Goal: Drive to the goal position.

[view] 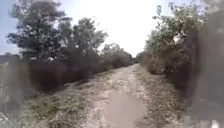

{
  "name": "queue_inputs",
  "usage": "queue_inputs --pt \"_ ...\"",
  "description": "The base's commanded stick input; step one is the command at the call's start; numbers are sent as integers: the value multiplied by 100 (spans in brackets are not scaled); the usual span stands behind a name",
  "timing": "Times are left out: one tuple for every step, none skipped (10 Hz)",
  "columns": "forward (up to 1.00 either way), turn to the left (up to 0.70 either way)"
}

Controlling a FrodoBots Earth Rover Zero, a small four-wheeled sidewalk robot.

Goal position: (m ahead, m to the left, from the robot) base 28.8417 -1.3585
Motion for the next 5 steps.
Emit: queue_inputs --pt "70 -4" --pt "70 0" --pt "70 0" --pt "70 0" --pt "70 0"
